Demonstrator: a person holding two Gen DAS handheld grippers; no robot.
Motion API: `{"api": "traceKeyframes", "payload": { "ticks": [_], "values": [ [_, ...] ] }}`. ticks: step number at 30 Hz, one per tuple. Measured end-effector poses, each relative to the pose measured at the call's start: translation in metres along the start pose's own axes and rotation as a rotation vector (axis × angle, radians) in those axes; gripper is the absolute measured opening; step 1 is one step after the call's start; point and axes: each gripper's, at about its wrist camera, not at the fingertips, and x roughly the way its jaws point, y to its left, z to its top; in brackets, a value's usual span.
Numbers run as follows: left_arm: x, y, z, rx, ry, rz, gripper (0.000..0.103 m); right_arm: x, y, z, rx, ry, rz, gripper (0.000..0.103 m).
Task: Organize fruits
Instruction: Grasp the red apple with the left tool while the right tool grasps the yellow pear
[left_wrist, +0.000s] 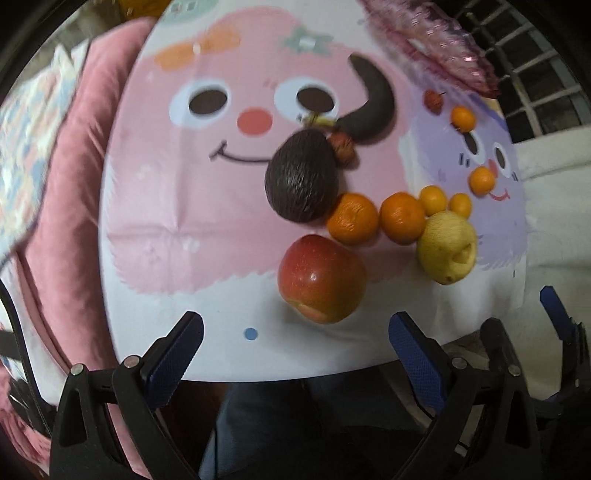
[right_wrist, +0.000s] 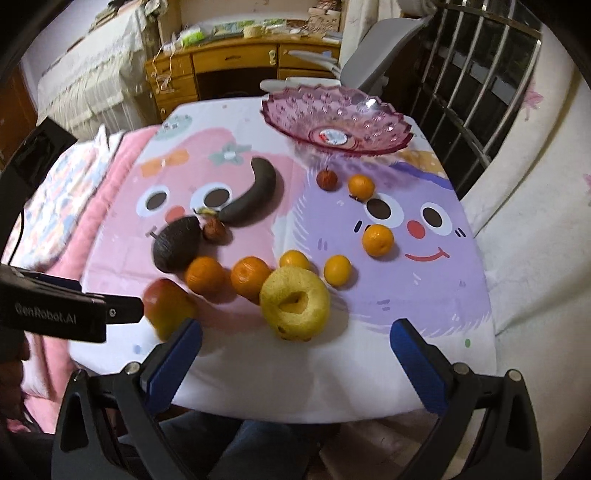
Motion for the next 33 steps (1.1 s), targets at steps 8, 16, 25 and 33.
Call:
{"api": "traceKeyframes", "payload": {
  "ticks": [8,16,25,33],
  "values": [
    [0.047,0.009,0.01,-0.115,0.083,-0.053,0.094,0.054,-0.001,-0.003,-0.083,0.058,-0.008,0.092],
    [0.072,0.004,0.018,-0.18,0.123,-0.064,0.084,0.085,-0.004,-0.001,-0.141,0.096,0.033,0.086],
    [0.087,-0.003,0.019,-0.225,0.129,-0.064,0.068,0.093,-0.005,0.004,-0.194,0.101,0.118,0.075],
    [0.088,-0.014,0.018,-0.249,0.136,-0.031,0.067,0.093,-0.006,0.005,-0.242,0.112,0.176,0.069]
  ]
}}
